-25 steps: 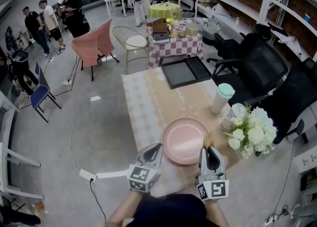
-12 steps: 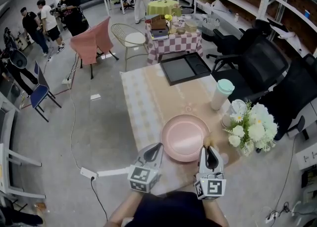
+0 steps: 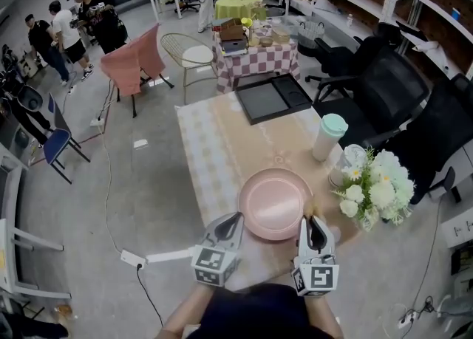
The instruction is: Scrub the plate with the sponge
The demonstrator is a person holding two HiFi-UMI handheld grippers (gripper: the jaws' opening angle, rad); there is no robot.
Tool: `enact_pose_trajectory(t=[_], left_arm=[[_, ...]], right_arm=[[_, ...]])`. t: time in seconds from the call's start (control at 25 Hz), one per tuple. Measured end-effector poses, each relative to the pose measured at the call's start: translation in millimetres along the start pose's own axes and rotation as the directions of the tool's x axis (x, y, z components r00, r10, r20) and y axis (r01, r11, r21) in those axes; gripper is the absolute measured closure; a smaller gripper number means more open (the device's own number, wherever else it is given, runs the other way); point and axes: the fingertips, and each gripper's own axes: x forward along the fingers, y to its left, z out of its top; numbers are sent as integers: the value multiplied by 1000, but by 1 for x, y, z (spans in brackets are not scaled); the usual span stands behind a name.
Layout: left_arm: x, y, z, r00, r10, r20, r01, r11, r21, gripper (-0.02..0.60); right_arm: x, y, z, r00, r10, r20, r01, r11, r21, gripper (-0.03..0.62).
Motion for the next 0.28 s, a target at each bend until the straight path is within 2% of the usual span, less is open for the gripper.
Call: enact_pose_trajectory(t=[0.28], left_arm=[[0, 2, 0, 1000, 5, -6, -5, 1000, -9, 569]], right_arm=[[3, 6, 2, 1000, 22, 4, -21, 999, -25, 548]])
